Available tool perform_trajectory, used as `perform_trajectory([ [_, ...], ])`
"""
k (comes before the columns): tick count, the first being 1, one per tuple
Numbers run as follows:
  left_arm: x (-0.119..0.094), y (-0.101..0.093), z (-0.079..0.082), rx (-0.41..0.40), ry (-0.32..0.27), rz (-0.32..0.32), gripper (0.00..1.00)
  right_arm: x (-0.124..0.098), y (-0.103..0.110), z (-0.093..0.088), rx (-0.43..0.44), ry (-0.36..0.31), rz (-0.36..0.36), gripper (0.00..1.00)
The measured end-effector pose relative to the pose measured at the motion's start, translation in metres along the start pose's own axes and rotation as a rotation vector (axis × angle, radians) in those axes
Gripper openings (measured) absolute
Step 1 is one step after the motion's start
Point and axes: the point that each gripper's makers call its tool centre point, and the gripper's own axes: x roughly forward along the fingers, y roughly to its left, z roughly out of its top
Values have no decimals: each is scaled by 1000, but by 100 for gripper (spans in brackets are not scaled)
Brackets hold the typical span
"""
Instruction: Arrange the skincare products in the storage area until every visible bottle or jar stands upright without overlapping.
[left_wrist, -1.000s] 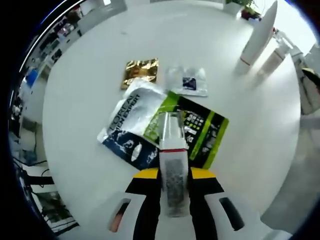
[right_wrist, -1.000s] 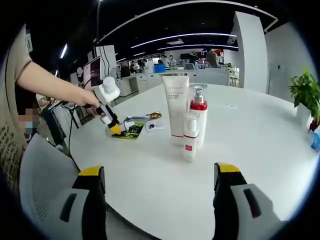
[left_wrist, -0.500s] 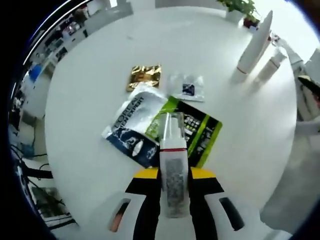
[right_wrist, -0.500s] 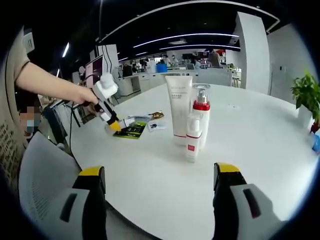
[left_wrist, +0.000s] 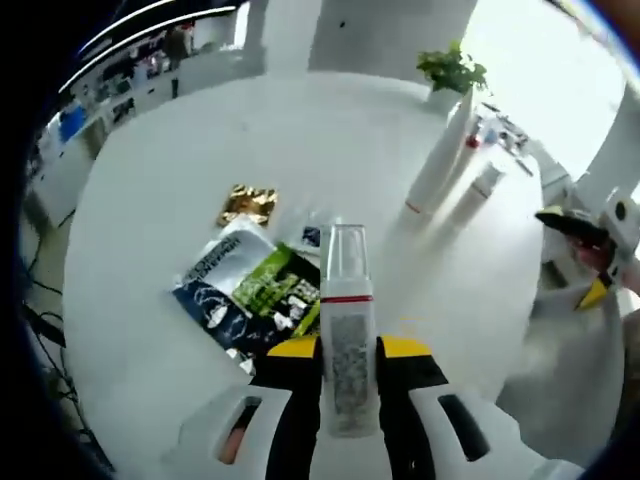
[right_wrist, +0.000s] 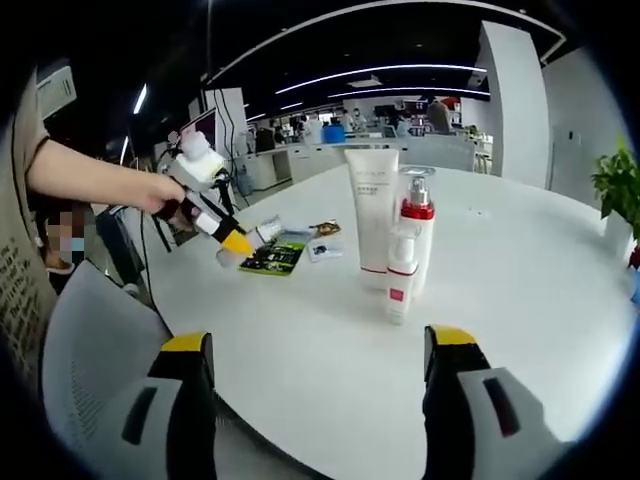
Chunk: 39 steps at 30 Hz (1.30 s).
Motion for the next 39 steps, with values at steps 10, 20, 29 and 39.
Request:
perform_trajectory([
  [10,-16,-38,23,-153,-190,-122,17,4,10,-2,-28,17,40,85],
  [20,-38,-80,48,-241,-397,-296,18,-2,19,21,160,-107,149,84],
  [29,-58,-117,61,-230,-497,-413,18,-10,16,43,300,-206,184,78],
  [39,-66,-152,69,-145,-538,-511,18,-16,50,94,281,-289,333,72],
])
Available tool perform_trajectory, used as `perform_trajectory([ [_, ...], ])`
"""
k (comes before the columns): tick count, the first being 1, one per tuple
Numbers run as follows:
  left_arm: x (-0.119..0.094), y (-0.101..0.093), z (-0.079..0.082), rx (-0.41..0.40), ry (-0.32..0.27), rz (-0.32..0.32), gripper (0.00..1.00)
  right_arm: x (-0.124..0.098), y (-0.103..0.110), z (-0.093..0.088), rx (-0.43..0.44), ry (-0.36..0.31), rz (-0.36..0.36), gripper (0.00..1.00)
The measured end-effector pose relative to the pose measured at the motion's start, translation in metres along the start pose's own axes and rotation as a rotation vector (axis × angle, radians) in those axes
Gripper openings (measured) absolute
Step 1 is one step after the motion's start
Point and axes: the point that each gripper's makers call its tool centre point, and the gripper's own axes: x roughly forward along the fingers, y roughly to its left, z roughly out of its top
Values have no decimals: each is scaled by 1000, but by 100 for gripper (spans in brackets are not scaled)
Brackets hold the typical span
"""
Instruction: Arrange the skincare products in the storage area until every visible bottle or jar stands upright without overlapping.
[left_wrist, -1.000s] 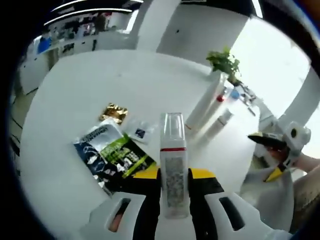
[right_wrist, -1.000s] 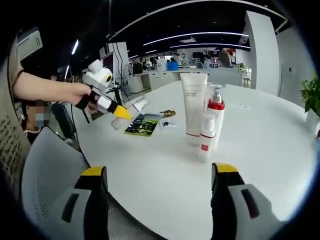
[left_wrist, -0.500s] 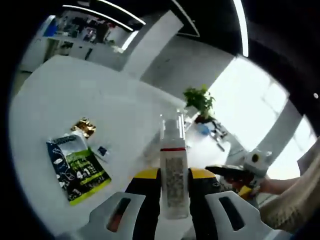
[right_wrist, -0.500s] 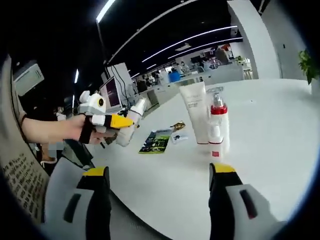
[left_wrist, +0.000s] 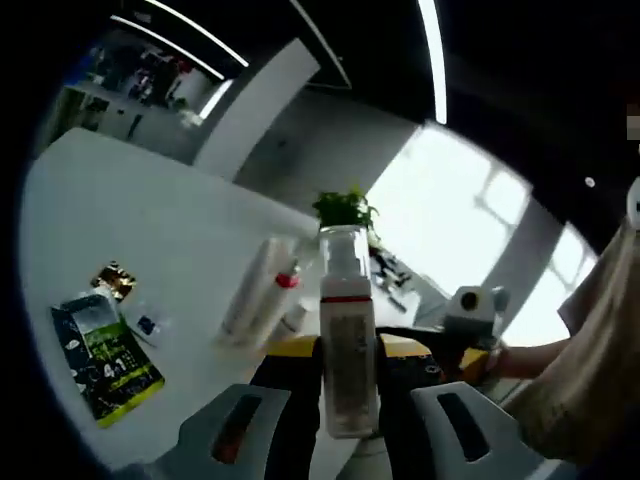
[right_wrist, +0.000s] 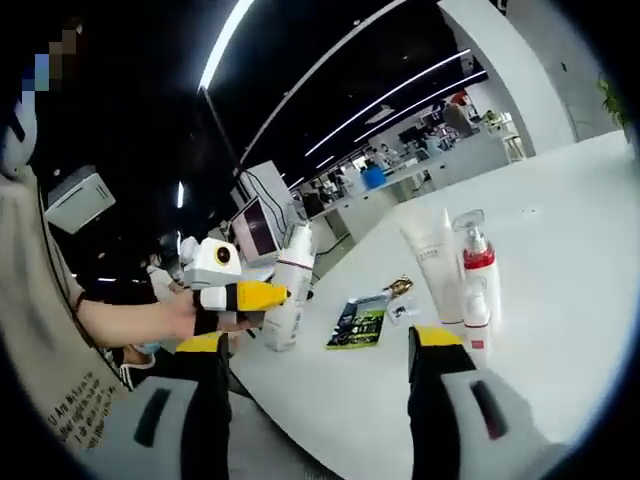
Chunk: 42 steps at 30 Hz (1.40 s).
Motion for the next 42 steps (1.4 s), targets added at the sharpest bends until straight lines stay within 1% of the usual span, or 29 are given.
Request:
perform_trajectory([
  [1,3,-6,-1,21,3,-23,18,2,5,5,4,-10,19,72],
  [3,6,-14,-2,60,4,-55,18,5,9,12,0,-21,29,72],
  [6,9,-23,-2,90,9,-91,18,9,14,21,-17,-29,48,71],
  [9,11,-30,-5,106,22,-117,18,12,18,31,-24,-41,63,70],
  [11,13,-34,-7,124,34,-127,17,14,19,36,-31,-43,70,67],
  [13,15,-38,-11,137,49,-139,18,14,20,39,-25,-51,81,63],
  [16,15,-45,-15,142,55,-164,18,15,20,41,-23,-57,84,59],
  [20,16,-51,-18,150,58,-188,18,15,20,43,-30,-49,84,55],
  [24,16,-51,-20,154,63,-187,18,13,18,45,-25,-50,73,38],
  [26,17,-52,-20,153,61,-190,18,13,16,45,-29,-46,65,33],
  [30,18,-55,-16,160,45,-198,18,13,13,44,-18,-46,59,33],
  [32,18,-54,-15,166,50,-194,18,14,13,45,-15,-51,62,30],
  [34,18,-54,-15,170,54,-190,18,14,16,46,-15,-53,74,25],
  [36,19,-53,-15,173,58,-191,18,15,17,47,-18,-56,71,24],
  [39,19,-52,-15,179,61,-186,18,16,17,48,-64,-60,52,23],
  [41,22,-50,-16,205,80,-168,18,16,18,48,-106,-57,39,23],
  [42,23,-47,-18,226,99,-152,18,16,18,47,-136,-46,27,23],
])
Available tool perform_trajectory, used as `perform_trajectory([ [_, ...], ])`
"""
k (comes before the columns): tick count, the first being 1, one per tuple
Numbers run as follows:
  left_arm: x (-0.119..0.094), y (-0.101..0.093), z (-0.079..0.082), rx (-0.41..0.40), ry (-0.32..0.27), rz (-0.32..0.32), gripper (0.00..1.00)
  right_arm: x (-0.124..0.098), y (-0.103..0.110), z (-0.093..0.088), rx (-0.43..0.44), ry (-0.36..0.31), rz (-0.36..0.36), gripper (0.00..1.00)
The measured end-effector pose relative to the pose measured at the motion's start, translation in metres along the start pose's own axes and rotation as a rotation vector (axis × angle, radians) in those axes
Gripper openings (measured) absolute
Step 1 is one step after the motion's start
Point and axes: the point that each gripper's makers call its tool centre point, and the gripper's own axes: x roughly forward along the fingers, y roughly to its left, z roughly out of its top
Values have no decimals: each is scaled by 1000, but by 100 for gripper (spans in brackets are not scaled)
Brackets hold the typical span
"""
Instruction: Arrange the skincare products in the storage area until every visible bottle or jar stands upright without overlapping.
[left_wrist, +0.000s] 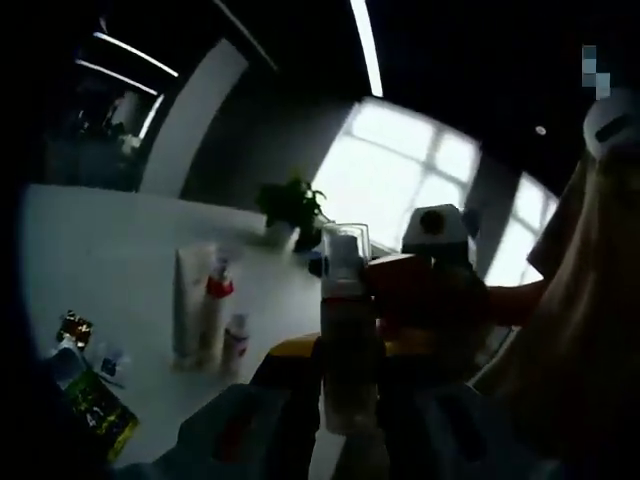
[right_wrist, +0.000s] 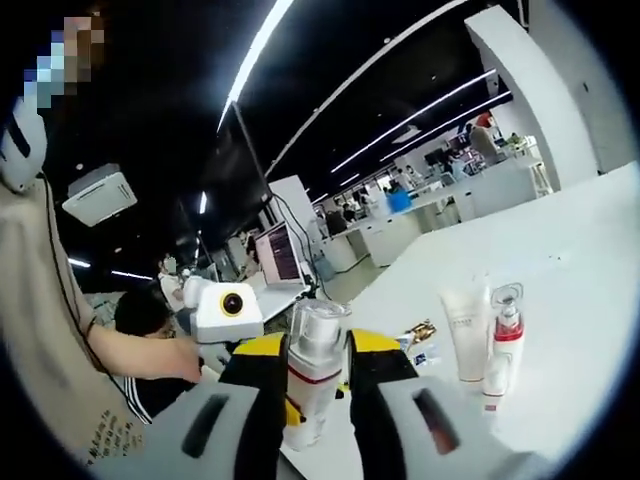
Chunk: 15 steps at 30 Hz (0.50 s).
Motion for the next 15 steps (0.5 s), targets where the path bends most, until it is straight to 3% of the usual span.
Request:
perform_trajectory([
  [10,8,26,-16,200,166,146,19,4,-4,-13,-263,126,-104,21],
  [15,13,33,-23,245,203,181,20,5,-6,-20,-313,154,-130,21],
])
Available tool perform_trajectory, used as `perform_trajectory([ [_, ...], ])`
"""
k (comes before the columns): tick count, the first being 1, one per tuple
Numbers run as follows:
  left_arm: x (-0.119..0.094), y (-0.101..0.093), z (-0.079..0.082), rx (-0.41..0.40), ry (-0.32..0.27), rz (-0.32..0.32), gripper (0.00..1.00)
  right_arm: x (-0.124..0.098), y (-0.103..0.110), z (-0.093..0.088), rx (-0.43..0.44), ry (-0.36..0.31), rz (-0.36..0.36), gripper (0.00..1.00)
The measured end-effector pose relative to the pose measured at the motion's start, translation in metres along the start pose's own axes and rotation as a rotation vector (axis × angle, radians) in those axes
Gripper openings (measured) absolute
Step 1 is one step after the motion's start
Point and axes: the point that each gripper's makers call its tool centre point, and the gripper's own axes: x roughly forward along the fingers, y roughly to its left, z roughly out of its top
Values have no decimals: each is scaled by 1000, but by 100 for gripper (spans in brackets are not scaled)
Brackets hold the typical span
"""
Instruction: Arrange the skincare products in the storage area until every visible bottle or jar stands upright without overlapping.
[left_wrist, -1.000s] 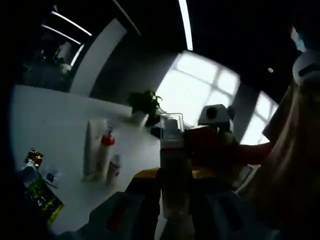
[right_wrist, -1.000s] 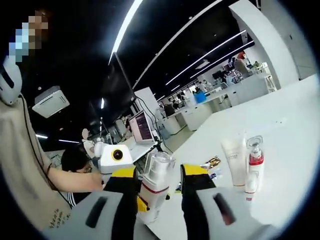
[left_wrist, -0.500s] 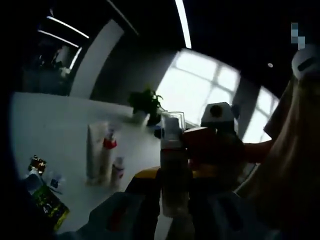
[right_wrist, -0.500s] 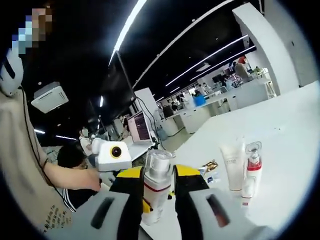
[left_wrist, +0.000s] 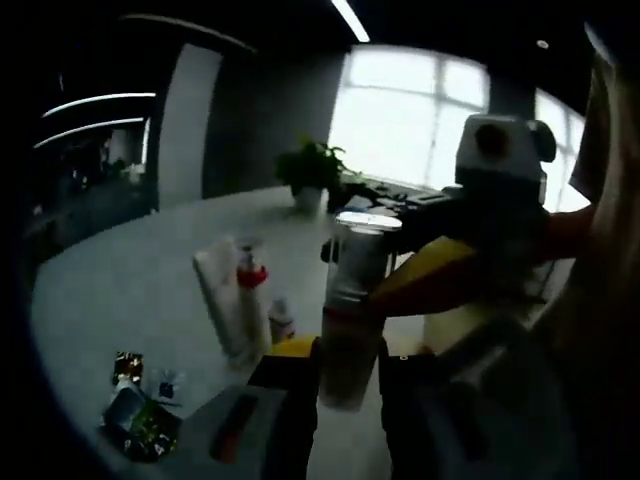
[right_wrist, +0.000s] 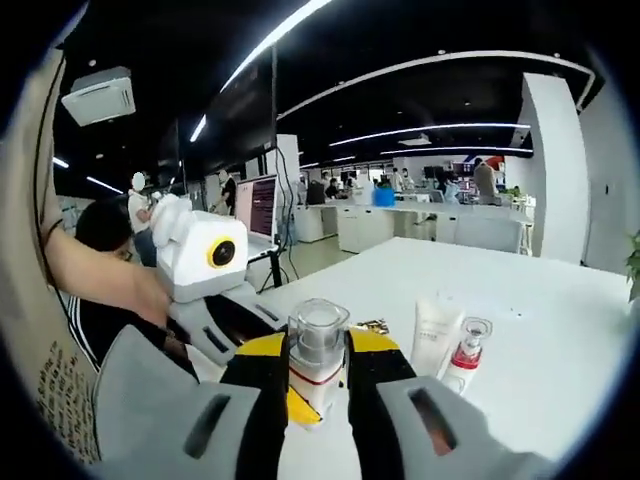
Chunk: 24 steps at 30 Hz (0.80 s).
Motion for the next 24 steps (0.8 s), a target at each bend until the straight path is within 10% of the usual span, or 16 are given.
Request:
perform_trajectory([
  [24,33,5,-42,189,191,-21,19,3,-9,-47,-59,128,-140,21],
])
